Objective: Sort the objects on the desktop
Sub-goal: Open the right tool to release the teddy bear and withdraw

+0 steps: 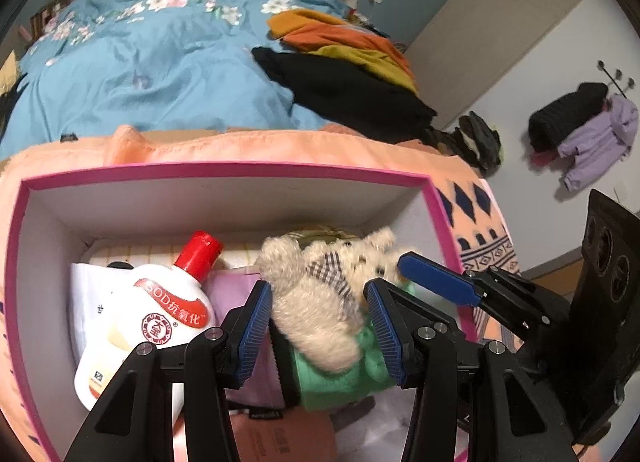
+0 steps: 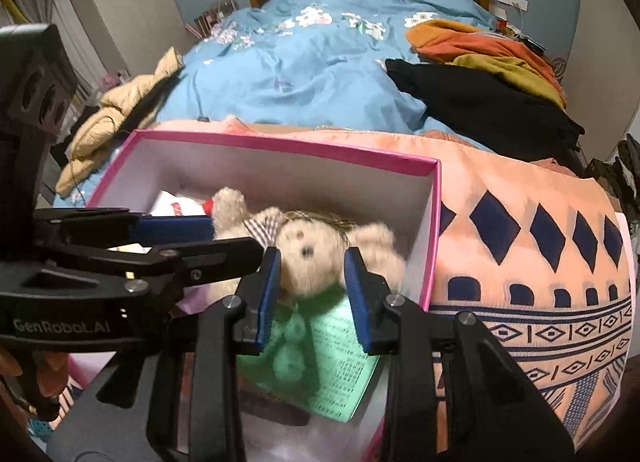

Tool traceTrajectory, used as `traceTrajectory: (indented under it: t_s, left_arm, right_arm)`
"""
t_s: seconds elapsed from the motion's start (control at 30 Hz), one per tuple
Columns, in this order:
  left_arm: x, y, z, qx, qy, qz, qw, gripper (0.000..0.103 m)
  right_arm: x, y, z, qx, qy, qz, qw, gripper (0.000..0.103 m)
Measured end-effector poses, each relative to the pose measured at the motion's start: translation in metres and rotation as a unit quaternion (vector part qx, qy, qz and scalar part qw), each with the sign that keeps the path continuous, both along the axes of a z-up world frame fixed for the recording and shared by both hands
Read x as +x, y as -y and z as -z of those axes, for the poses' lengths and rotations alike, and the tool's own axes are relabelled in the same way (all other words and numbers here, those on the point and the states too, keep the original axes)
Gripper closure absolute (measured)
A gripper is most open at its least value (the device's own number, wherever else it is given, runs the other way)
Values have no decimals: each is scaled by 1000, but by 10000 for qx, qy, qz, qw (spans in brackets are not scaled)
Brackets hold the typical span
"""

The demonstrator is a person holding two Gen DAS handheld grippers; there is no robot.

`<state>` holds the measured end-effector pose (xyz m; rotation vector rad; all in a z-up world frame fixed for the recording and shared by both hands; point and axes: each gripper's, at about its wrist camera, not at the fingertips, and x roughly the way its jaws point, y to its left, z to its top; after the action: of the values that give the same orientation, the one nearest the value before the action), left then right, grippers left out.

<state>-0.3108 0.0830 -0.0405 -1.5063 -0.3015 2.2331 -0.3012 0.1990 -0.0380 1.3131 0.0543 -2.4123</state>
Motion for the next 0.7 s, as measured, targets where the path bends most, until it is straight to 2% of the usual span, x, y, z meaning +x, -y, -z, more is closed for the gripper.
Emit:
traceTrajectory:
  t_s: [0.33,0.47,0.5,0.57,0.63,0.7]
  left_arm:
    - [4,14,-3,-94,-170,-251,9995,51]
    - [12,16,-6,-134,-216,-248,9994,49]
    - [15,17,-7,-115,-225,-250,9994,46]
    - [24,20,-12,-44,-327,-238,9992,43]
    - [35,22,-19,-38,-432,-202,9989,40]
    - [48,25,-25,22,-501,-173,9986,36]
  right_arm:
    - [6,-1,3,133,-8,-29,9999,67]
    - [14,-5,1,-19,42,-40,10000,67]
    - [17,-7,-1,-100,57,-45,9999,67]
    - [22,-12,-5,-278,89,-59,9996,64]
    - [32,-16,-10,-423,95,-103,9990,55]
    - [45,-22,-19,-643,108,-182,9977,52]
